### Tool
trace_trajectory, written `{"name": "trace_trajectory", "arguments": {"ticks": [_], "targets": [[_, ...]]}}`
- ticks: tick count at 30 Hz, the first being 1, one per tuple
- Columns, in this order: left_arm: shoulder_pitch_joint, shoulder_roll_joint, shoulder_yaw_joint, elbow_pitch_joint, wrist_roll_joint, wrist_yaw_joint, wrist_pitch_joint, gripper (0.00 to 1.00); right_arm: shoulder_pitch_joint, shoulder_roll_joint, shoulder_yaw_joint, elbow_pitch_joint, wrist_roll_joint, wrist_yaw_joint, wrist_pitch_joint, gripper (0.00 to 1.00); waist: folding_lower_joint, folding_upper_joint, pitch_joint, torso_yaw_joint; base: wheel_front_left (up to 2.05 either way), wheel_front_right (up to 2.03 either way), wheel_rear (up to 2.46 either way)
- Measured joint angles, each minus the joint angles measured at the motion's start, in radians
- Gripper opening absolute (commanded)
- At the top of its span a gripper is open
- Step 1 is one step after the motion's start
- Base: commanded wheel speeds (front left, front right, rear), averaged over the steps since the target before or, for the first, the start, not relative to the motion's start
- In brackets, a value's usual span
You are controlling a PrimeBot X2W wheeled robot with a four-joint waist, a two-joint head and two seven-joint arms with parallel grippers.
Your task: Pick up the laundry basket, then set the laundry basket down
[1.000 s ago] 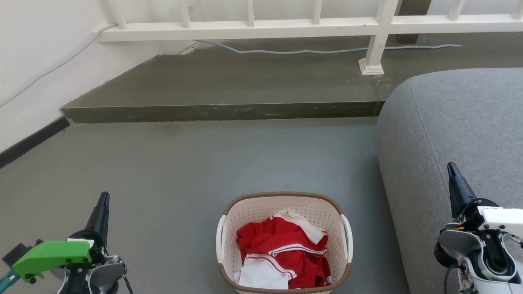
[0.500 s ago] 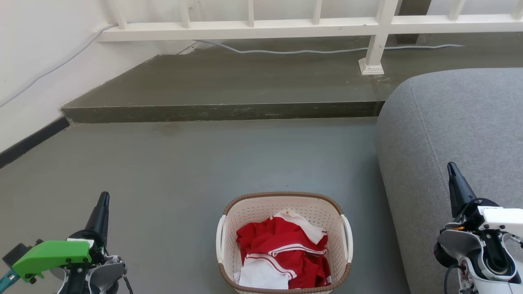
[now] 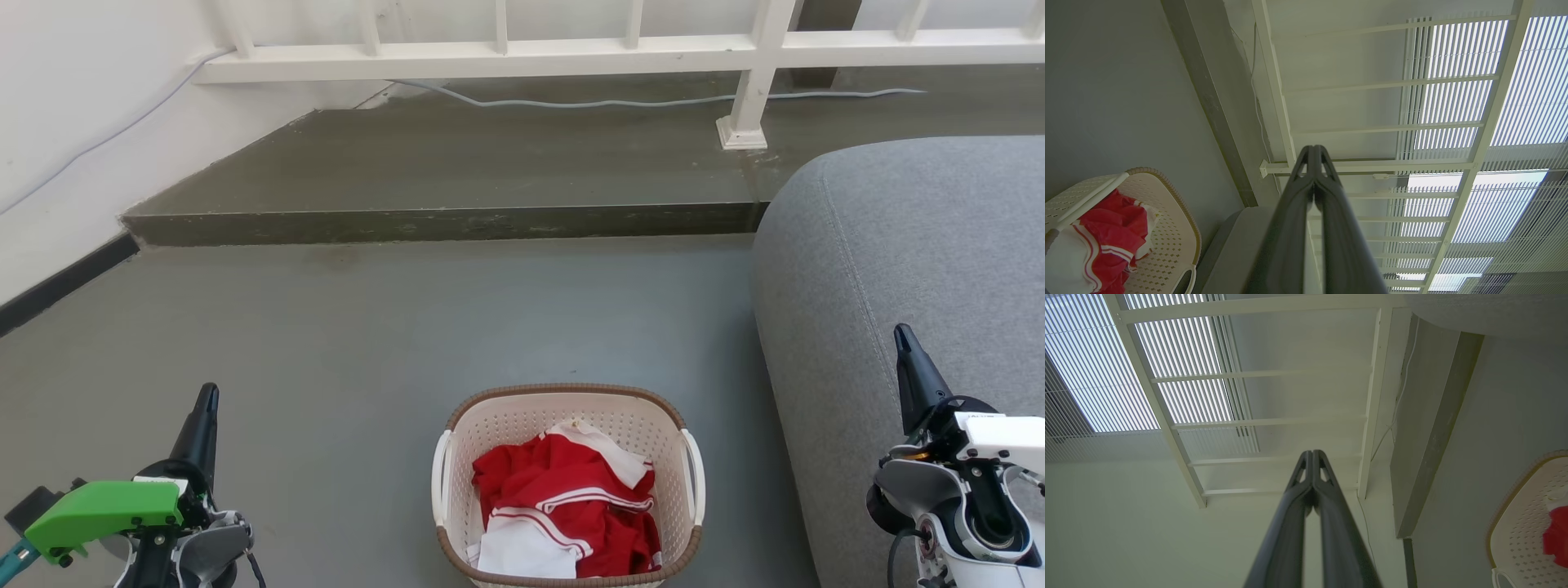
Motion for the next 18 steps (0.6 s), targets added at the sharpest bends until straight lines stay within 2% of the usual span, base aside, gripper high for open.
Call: {"name": "trace_trajectory", "arguments": {"ticks": [18], "targets": [[0.0, 0.0, 0.0, -0.002, 0.0, 0.0, 0.0, 0.0, 0.0, 0.0, 0.0, -0.001, 0.0, 0.0, 0.0, 0.0, 0.0, 0.0, 0.0, 0.0, 0.0, 0.0, 0.0]]}}
